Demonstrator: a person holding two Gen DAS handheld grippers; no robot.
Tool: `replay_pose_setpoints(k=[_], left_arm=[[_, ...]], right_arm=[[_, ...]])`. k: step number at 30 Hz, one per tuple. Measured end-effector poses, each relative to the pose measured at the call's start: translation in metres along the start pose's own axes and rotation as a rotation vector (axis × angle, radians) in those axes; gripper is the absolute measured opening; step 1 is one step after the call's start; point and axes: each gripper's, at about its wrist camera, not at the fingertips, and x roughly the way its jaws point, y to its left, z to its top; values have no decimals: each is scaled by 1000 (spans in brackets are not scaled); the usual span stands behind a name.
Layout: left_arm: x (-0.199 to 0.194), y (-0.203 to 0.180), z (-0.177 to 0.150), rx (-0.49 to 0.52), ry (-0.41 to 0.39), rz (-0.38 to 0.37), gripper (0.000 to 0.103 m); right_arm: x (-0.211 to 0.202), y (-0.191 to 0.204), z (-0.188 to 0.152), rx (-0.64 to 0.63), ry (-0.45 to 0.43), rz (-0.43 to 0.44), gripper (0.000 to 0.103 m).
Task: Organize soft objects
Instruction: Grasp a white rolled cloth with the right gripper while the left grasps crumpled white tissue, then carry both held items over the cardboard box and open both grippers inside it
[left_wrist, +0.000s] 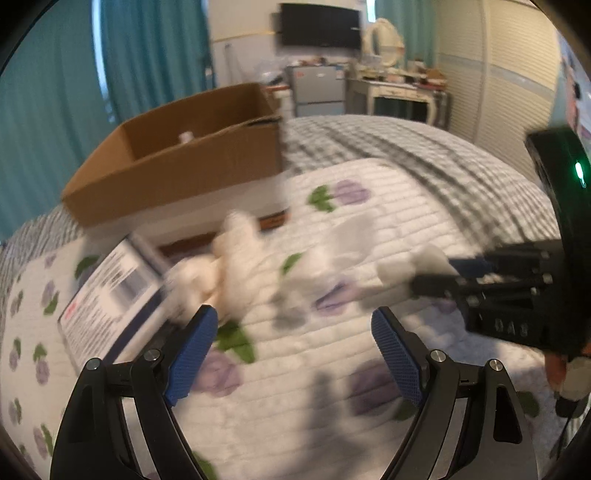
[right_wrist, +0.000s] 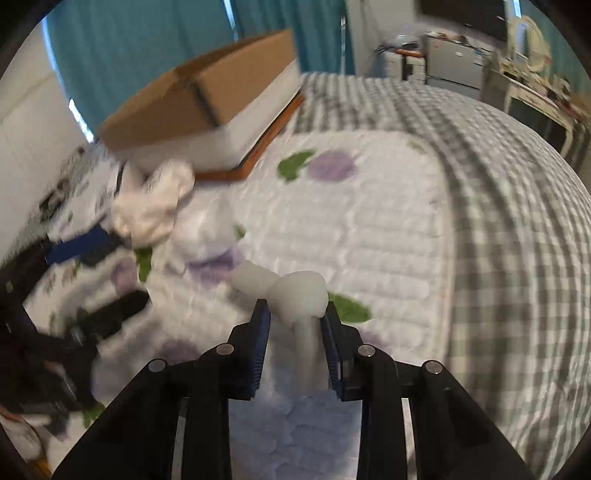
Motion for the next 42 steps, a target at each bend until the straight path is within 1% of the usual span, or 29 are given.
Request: replay_pose_setpoints(k=[3, 5, 6, 7, 8, 10, 13, 15, 16, 19, 21, 23, 26, 29, 36, 37, 42], left_arm=[[3, -16, 12, 44, -33, -28, 85], [14, -22, 19, 64, -42, -37, 85], [22, -23, 21, 72, -35, -30, 80], [34, -23, 24, 80, -11, -25, 68], [42, -22, 25, 85, 5, -12, 61], [59, -18, 27, 95, 34, 12, 61], [72, -15, 25, 112, 49, 19, 61], [79, -16, 21, 135, 81, 17, 43], [81, -16, 19, 143, 100, 19, 40], [73, -19, 19, 148, 77, 8, 34], [63, -20, 20, 153, 68, -5, 34], [46, -20, 23, 154, 43, -9, 34], [14, -16, 30, 135, 4, -30, 34], [-20, -7, 40, 110, -25, -60, 34], [-102, 22, 65, 60, -119, -97, 34], [-116, 29, 69, 52, -136, -96, 34], [-153, 55, 81, 48, -186, -53, 34]], right_arm=[[-12, -10, 7, 30, -32, -22, 28], [-18, -18, 9, 54, -50, -22, 28], [-20, -21, 9, 63, -55, -20, 28], [-21, -23, 9, 71, -58, -18, 28], [-21, -25, 10, 76, -59, -16, 28], [-22, -30, 11, 80, -58, -21, 28], [-23, -33, 12, 86, -67, -12, 28], [-24, -32, 14, 90, -72, -3, 28], [-24, -30, 15, 87, -74, 1, 28], [-27, -24, 16, 74, -76, -1, 28], [-32, -19, 17, 72, -80, 2, 28], [-39, -13, 18, 64, -80, -8, 28], [-58, -5, 22, 70, -99, -21, 28], [-86, 9, 27, 80, -126, -37, 28], [-153, 57, 41, 36, -182, -94, 28], [-162, 64, 43, 31, -191, -96, 28], [-196, 96, 50, -3, -227, -109, 28]])
